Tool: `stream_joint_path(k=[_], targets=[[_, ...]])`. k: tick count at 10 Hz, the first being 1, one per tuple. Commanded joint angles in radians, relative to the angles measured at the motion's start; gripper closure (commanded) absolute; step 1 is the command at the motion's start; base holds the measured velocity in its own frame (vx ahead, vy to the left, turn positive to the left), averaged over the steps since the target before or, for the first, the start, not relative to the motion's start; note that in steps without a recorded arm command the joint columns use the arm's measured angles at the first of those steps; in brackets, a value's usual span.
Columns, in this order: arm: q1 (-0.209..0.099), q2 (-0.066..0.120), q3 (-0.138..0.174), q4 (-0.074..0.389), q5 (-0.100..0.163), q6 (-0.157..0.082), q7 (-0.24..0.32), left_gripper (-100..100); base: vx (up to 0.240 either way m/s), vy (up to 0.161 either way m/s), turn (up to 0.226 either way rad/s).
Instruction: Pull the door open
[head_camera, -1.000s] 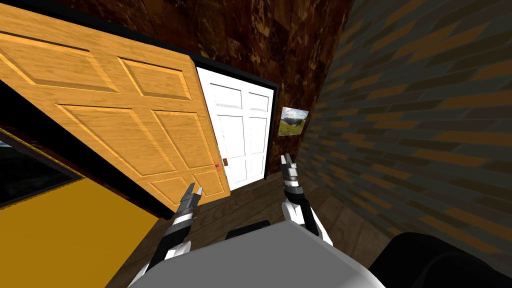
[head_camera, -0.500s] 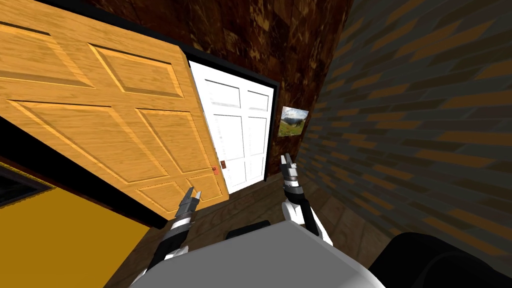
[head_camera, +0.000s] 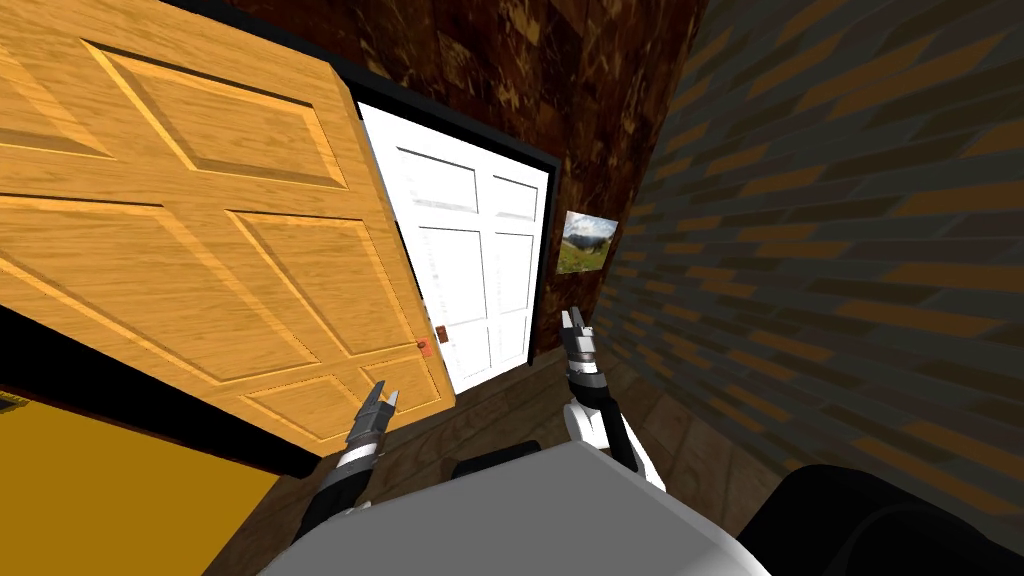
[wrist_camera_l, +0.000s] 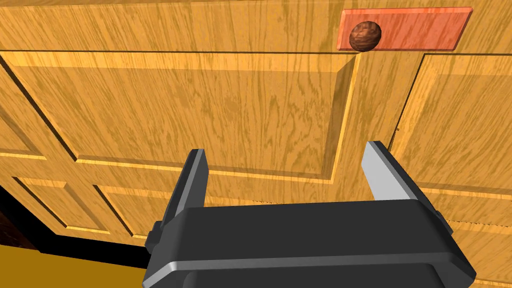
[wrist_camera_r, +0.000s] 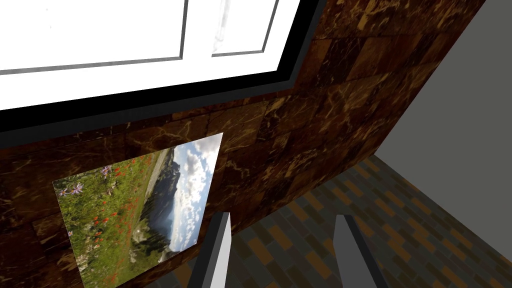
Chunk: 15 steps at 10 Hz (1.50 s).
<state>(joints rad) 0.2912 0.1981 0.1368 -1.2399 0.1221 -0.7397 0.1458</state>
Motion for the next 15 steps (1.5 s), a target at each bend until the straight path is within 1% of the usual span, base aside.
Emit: stream_joint_path(k=[1,6,10,11,15], targets=[[-0.003,0.005,0.005,0.036,0.001,-0.012,0.006,-100,0.088,0.012,-0.038],[-0.026,0.020,0.019,0.141,0.004,-0.036,0.019,-100,0.102,0.007,-0.034],[-0.042,0.030,0.029,0.213,0.006,-0.053,0.028,-100,0.098,0.013,-0.034],[-0.049,0.034,0.033,0.246,0.007,-0.061,0.032,-100,0.118,0.013,-0.052],[-0.063,0.042,0.040,0.303,0.008,-0.074,0.040,-100,0.108,0.010,-0.030]])
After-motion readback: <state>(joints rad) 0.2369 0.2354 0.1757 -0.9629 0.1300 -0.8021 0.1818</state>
